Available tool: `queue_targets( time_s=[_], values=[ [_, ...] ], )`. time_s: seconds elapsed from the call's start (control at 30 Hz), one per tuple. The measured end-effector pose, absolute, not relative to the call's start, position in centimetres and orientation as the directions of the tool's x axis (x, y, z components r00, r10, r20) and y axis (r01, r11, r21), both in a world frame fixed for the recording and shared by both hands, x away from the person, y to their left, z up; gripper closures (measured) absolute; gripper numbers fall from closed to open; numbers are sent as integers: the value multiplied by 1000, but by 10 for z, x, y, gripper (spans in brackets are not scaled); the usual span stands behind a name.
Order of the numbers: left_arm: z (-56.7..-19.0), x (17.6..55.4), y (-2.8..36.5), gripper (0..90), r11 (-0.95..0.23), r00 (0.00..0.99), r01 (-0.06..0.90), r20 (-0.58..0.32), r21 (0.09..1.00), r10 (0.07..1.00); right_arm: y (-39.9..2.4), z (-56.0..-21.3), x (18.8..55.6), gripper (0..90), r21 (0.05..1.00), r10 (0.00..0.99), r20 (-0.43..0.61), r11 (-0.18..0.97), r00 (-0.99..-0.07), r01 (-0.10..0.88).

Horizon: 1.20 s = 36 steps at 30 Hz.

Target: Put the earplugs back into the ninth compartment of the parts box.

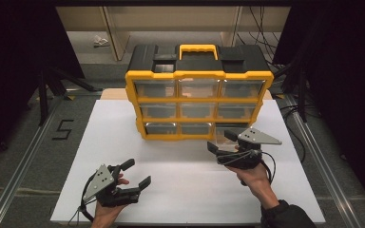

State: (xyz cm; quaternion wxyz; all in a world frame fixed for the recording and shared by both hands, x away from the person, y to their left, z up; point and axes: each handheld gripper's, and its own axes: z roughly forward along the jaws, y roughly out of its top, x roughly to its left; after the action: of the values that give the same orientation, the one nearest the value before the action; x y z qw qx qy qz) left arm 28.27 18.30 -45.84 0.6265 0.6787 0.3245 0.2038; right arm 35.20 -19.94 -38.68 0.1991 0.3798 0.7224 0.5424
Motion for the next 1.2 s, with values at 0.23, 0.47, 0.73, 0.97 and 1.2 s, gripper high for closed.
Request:
queue_targets(
  time_s=[0.23, 0.47, 0.73, 0.97, 1.2],
  values=[
    [-458, 283, 183, 163, -4, 708, 187, -132, 982, 693, -196, -390, 347, 230, 942, 746, 120, 122, -655, 312],
    [-459, 283, 183, 163, -3, 710, 188, -134, 982, 692, -195, -393, 341, 228, 948, 736, 112, 122, -668, 294],
    [-459, 283, 182, 163, -5, 712, 194, -138, 981, 688, -193, -394, 333, 228, 957, 722, 88, 130, -686, 260],
    [-459, 283, 182, 163, -7, 717, 197, -140, 980, 682, -194, -399, 327, 223, 958, 714, 81, 136, -696, 251],
    [-459, 284, 181, 163, -11, 721, 202, -141, 979, 678, -199, -406, 322, 212, 957, 710, 100, 122, -697, 262]
  ],
)
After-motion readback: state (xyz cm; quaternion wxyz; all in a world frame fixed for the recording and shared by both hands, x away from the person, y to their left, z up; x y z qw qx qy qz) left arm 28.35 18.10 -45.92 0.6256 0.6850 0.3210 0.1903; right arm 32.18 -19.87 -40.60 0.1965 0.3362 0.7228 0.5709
